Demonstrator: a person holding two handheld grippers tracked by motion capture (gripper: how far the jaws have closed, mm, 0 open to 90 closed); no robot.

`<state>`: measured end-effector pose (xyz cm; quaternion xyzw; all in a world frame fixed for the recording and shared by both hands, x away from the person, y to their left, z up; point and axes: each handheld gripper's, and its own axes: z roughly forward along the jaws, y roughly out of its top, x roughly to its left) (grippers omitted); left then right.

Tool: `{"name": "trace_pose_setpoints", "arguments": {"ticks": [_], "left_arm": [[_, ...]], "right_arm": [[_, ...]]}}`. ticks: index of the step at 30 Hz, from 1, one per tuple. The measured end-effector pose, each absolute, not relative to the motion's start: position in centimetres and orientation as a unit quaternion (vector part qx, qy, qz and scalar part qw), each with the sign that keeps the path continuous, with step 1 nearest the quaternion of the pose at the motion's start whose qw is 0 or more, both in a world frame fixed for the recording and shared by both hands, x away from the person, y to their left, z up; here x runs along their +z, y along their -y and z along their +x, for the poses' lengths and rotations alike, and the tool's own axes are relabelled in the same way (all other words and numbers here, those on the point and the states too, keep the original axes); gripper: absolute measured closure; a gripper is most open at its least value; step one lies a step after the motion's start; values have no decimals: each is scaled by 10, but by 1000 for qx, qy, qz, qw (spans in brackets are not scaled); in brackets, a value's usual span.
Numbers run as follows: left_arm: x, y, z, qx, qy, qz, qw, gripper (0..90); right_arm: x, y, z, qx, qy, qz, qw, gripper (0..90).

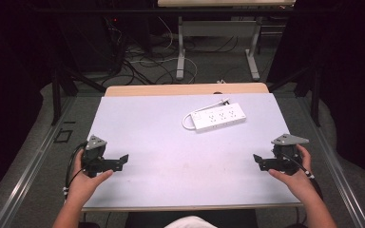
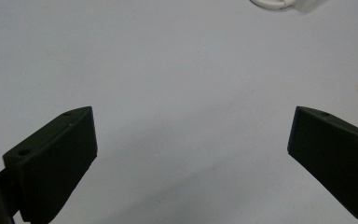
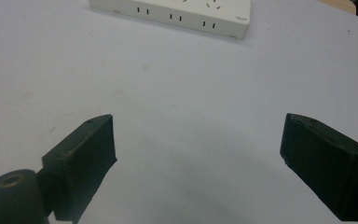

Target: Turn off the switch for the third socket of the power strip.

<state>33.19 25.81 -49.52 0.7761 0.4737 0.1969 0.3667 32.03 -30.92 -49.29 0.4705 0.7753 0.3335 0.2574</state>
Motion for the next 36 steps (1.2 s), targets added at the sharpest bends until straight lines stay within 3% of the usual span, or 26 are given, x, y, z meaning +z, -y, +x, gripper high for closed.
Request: {"name": "trace_pose_setpoints", "arguments": {"ticks": [19, 26, 36], "left_arm": [[-497, -255, 334, 200, -481, 773, 363, 11], [-498, -249, 332, 201, -475, 776, 363, 11], [-491, -241, 328, 207, -469, 772, 375, 12]], "right_arm": [[-472, 313, 342, 323, -786, 415, 324, 216], [-462, 308, 354, 337, -787, 411, 313, 314], [-443, 301, 368, 340, -791, 410, 300, 365]]}}
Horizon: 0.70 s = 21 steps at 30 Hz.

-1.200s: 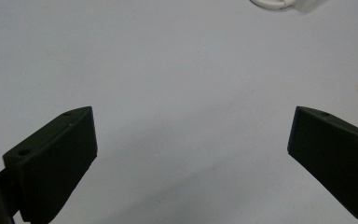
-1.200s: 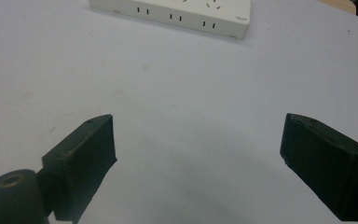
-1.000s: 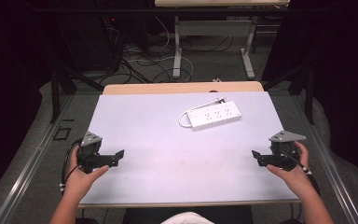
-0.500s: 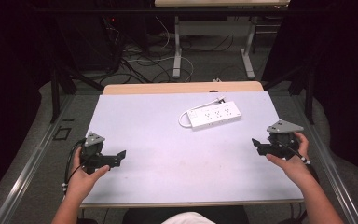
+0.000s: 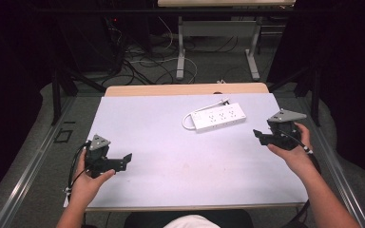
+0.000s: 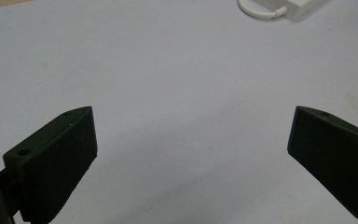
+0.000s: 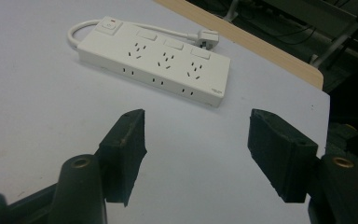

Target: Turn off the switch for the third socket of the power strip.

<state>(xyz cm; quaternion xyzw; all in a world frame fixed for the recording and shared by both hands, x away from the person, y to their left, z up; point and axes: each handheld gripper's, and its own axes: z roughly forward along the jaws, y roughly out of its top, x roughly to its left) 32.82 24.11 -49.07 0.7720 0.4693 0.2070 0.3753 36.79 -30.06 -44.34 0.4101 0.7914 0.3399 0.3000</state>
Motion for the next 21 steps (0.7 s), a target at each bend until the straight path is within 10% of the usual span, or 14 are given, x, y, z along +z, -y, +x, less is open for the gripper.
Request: {"name": "trace_pose_setpoints", "arguments": {"ticks": [21], "left_arm": [[-496, -238, 327, 212, -455, 779, 376, 13]], "right_arm": [[-430, 287, 423, 321, -801, 430, 268, 357]]}}
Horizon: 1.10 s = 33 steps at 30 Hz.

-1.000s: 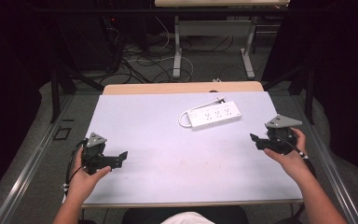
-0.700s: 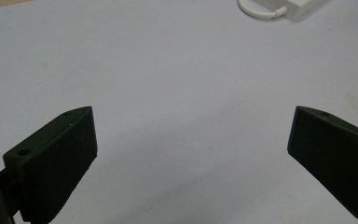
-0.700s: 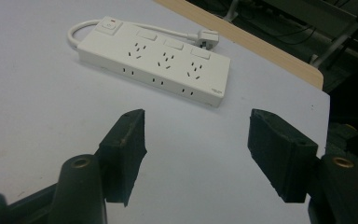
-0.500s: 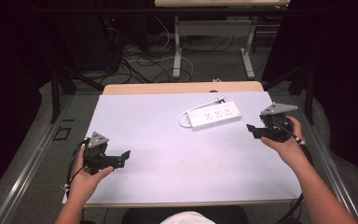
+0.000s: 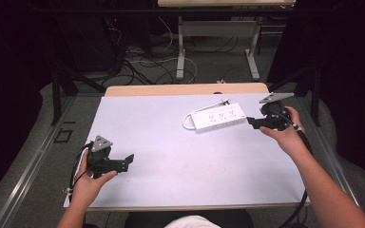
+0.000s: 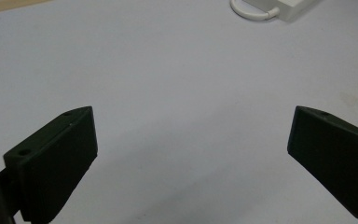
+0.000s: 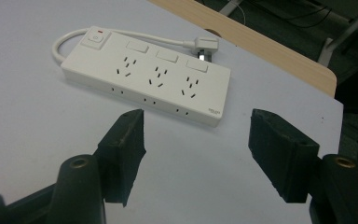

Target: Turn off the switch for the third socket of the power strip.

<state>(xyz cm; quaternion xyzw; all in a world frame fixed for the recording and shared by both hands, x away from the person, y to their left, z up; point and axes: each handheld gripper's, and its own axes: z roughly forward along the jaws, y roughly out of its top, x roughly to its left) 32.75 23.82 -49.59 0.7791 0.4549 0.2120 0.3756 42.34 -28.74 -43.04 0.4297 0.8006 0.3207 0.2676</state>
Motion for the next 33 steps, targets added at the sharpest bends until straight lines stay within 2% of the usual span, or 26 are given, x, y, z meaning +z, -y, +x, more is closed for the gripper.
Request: {"name": "trace_pose_setpoints", "arguments": {"ticks": [23, 33], "left_arm": [[-500, -239, 325, 206, -458, 780, 374, 18], [-502, -241, 325, 207, -460, 781, 369, 26]], "right_arm": [[-419, 259, 479, 304, -812, 435, 243, 466], [-420, 249, 503, 290, -813, 442, 244, 469]]}}
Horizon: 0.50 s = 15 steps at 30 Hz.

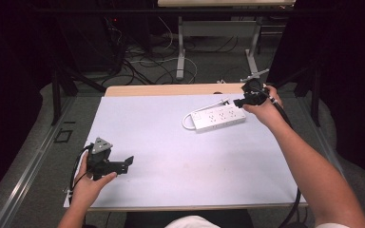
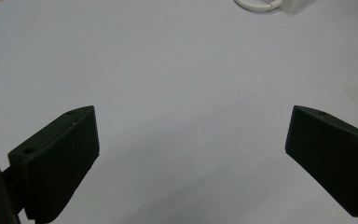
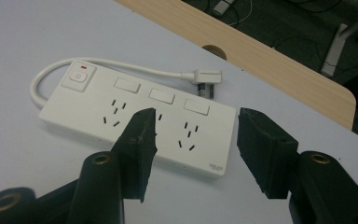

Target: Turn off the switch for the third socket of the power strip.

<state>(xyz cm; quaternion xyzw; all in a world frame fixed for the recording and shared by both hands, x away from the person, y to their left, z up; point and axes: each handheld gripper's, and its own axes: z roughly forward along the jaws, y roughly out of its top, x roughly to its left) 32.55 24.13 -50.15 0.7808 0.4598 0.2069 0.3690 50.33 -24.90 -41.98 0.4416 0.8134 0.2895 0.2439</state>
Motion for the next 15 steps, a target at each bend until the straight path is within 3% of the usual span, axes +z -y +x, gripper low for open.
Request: {"name": "trace_pose_setpoints", "arguments": {"ticks": [15], "left_arm": [[-505, -242, 326, 203, -465, 779, 369, 31]], "right_arm": [[-435, 238, 531, 288, -799, 470, 240, 512]]}}
